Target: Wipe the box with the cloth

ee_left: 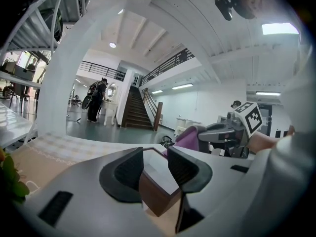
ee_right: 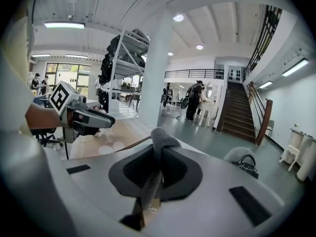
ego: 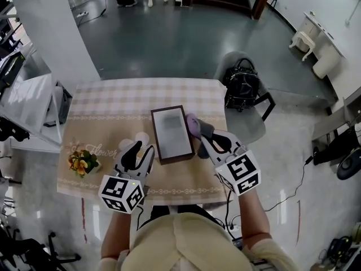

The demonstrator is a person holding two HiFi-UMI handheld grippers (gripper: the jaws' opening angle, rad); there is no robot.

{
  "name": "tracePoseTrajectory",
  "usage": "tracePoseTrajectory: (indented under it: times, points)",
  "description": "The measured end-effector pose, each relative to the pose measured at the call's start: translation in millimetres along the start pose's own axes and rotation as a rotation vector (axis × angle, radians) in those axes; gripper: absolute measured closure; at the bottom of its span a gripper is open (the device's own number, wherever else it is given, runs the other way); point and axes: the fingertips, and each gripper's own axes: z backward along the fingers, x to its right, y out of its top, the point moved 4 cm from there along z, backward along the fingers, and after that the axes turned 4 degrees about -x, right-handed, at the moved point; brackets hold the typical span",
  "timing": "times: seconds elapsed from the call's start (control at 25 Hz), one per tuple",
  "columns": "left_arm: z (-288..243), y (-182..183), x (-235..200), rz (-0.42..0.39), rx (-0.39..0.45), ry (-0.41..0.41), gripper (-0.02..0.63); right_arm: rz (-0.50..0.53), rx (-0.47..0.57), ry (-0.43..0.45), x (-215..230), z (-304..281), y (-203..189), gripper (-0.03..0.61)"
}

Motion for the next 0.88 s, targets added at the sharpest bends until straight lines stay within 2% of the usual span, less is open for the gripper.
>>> tracePoseTrajectory:
  times: [0.24, 0.56, 0.88]
  points:
    - [7.7, 14.8, 2.9, 0.006, 0.027, -0.001, 0.462, -0.078, 0.046, -0.019, -2.0, 18.5, 2.9, 0.540]
    - [17.8, 33.7, 8.7, 0.011, 0.055, 0.005, 0.503, -0.173, 0.127, -0.063, -5.1, 35.0, 11.5, 0.540]
    - [26.5, 43.6, 8.8, -0.004, 0.057, 0.051, 0.515, -0.196, 0.195, -0.096, -6.6, 44.9, 22.5, 0.540]
